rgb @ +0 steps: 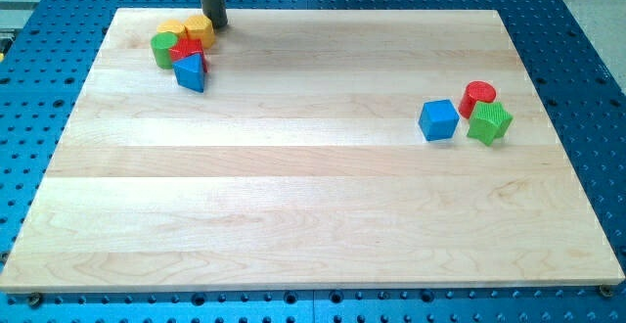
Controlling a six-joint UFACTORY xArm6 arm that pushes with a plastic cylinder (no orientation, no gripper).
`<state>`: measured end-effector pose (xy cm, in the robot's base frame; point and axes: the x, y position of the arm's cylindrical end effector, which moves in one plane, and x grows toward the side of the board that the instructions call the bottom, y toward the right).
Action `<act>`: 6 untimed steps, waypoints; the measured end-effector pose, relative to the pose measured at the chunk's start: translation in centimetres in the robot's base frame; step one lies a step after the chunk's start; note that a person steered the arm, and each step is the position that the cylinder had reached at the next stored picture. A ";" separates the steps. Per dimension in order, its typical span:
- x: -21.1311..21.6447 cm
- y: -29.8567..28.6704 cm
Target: Drag the hexagon into the group of blocks
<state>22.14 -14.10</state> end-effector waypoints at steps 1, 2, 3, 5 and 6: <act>1.3 0.0; 0.8 0.0; -0.3 0.0; 0.6 0.0; 0.8 0.0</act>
<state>22.91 -14.10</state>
